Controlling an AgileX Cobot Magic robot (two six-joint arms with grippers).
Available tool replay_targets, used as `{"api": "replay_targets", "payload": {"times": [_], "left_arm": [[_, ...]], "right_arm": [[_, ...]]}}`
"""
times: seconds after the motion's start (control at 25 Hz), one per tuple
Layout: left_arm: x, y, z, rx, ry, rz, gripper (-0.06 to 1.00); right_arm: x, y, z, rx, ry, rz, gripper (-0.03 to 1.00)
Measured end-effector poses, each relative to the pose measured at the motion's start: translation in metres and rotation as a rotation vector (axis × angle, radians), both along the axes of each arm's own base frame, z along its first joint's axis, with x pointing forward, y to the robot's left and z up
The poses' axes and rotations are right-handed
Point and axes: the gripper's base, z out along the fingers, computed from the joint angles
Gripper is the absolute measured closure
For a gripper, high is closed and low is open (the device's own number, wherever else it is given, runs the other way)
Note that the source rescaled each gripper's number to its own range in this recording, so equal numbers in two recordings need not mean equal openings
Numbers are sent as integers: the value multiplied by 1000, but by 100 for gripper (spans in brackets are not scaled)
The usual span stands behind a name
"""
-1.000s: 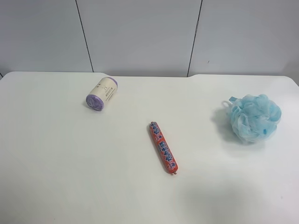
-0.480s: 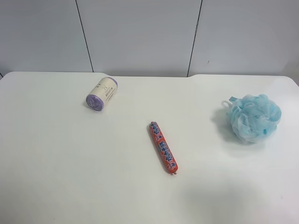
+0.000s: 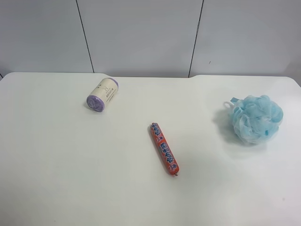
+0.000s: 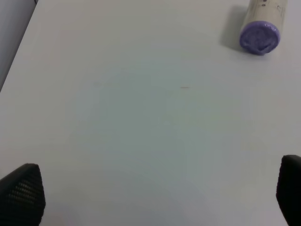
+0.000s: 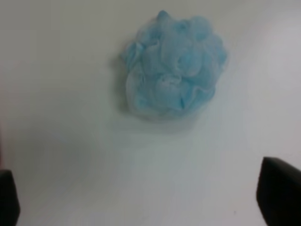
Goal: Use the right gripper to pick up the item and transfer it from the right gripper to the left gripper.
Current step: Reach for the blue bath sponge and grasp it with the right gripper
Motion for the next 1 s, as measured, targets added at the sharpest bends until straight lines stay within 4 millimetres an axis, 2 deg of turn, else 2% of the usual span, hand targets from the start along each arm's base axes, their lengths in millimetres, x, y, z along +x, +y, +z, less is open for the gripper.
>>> {"api": "replay_targets", "payload": {"times": [0.2, 0.36, 0.48, 0.64, 0.84, 1.0], "left_arm": [[0, 0, 0, 0, 0, 0, -6], [0, 0, 0, 0, 0, 0, -6], [0, 0, 0, 0, 0, 0, -6], [0, 0, 0, 0, 0, 0, -6], [0, 0, 0, 0, 0, 0, -6], [0, 0, 0, 0, 0, 0, -6]], "right_arm": [[62, 7, 14, -18, 156, 0, -3], [114, 14, 4, -34, 292, 0, -3], [149, 15, -14, -41, 374, -14, -3], [187, -2, -42, -27, 460, -89, -3], [216, -22, -80, -18, 545, -136, -3], [235, -24, -105, -24, 558, -133, -3]]}}
